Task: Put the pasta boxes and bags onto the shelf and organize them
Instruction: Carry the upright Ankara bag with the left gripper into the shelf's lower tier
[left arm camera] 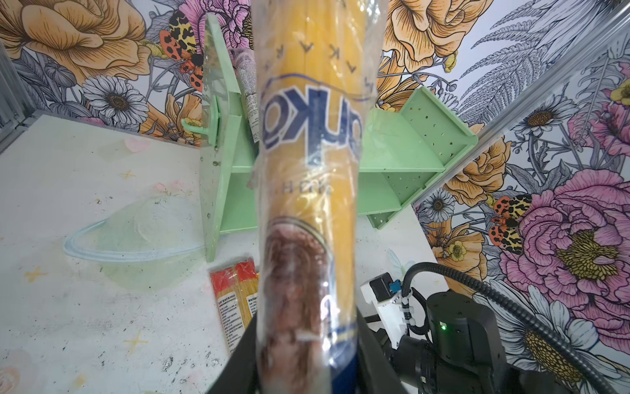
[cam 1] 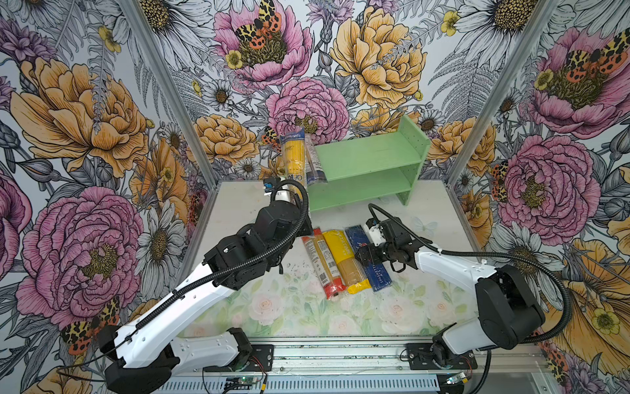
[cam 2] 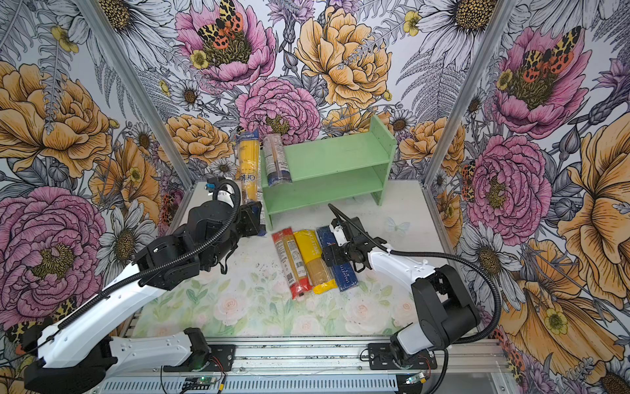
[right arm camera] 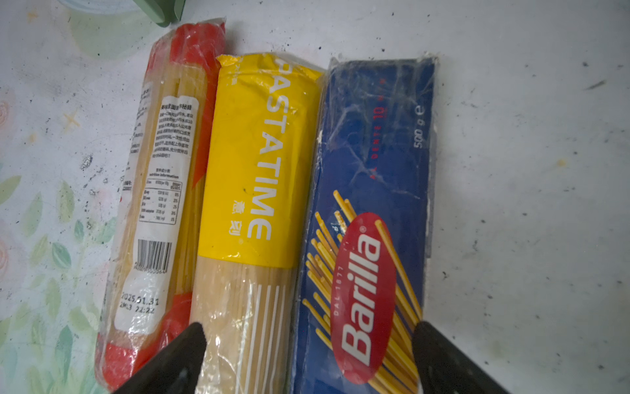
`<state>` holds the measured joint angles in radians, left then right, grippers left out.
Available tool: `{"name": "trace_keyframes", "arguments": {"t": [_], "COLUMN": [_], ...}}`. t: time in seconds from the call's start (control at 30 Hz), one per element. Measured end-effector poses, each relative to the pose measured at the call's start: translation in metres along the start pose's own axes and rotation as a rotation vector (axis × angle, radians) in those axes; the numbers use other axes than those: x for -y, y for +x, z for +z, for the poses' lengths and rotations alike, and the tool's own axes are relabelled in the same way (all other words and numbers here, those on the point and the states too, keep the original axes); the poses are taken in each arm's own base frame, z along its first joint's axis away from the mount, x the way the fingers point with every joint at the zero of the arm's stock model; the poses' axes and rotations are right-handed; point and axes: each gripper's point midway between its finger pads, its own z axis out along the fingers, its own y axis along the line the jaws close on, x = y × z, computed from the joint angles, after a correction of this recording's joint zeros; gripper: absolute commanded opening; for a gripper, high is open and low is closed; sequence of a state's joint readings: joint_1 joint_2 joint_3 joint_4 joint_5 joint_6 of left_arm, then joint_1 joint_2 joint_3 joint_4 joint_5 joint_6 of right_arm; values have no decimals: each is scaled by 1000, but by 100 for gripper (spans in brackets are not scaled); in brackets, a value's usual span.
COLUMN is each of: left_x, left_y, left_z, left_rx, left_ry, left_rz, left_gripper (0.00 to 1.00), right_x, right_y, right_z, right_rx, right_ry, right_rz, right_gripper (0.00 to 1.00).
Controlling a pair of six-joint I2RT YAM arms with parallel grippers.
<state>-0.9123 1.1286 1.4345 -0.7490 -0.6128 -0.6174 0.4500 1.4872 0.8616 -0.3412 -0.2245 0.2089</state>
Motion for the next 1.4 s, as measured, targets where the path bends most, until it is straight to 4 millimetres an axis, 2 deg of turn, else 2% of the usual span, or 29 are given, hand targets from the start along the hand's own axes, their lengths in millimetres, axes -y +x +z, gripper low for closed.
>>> {"name": "trace_keyframes", "arguments": {"t": [0.33, 0.57, 0.77, 1.4], "left_x": [11, 30, 39, 68], "left_y": [0, -11, -10, -14], "left_z": [27, 50, 73, 169], "left_rx": [3, 19, 18, 18], "left_ry": [-7, 27, 46, 16], "left_rz": [3, -27, -43, -38], "left_gripper": [0, 0, 0, 0], "right_x": [1, 2, 4, 6], "right_y": [1, 3, 4, 9], "right_z": [0, 0, 0, 1], "right_rx": [-5, -14, -14, -26], "right_ry": [5, 13, 21, 21], "right_rz": [1, 3, -10, -28], "right_gripper": [97, 97, 97, 97]}}
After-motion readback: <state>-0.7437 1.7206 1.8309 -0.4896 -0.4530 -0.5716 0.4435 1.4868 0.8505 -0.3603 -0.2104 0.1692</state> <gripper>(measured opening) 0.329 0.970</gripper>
